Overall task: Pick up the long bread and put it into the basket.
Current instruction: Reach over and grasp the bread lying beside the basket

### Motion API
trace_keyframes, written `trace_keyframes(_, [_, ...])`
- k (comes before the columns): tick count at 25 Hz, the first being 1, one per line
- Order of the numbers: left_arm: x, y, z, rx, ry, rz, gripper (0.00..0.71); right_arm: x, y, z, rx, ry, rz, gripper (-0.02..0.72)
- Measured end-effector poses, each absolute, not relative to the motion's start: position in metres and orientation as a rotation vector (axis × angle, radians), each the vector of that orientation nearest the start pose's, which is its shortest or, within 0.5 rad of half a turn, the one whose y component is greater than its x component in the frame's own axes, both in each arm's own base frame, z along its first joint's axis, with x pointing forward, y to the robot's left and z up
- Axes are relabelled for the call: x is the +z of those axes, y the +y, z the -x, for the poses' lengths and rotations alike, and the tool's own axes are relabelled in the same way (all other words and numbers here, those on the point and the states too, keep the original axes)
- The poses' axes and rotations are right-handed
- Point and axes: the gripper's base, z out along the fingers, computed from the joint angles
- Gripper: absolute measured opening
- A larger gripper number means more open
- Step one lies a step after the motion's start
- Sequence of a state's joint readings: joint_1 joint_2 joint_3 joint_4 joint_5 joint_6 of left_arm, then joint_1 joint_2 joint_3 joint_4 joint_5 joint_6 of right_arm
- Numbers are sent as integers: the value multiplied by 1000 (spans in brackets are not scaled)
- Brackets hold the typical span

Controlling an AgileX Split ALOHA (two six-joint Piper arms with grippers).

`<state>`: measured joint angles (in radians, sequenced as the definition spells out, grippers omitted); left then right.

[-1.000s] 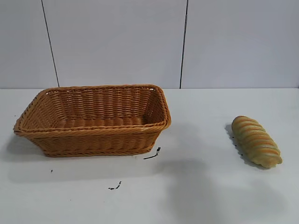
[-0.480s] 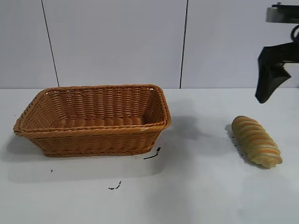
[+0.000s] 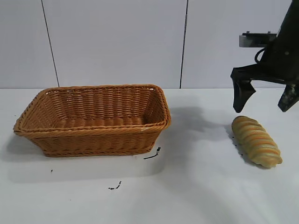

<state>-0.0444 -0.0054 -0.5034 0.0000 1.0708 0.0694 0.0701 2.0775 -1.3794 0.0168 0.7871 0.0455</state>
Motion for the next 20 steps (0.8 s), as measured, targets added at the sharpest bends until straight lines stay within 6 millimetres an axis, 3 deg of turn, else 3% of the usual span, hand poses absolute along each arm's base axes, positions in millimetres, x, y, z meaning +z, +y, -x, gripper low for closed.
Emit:
trace_keyframes(6, [277, 0, 7, 16, 2042, -116, 696, 117, 29, -404, 29, 3011, 21, 693])
trace_keyframes(8, [277, 0, 7, 16, 2042, -116, 696, 116, 29, -404, 29, 3016, 21, 661])
trace_keyframes(10, [277, 0, 7, 16, 2042, -116, 696, 116, 29, -404, 29, 3017, 21, 575])
trace_keyframes(15, [277, 0, 7, 16, 2042, -116, 696, 117, 29, -402, 27, 3040, 25, 263])
trace_keyframes(18, [277, 0, 7, 16, 2042, -116, 696, 125, 29, -403, 23, 3069, 64, 200])
trace_keyframes(20, [277, 0, 7, 16, 2042, -116, 696, 142, 29, -406, 21, 3058, 85, 188])
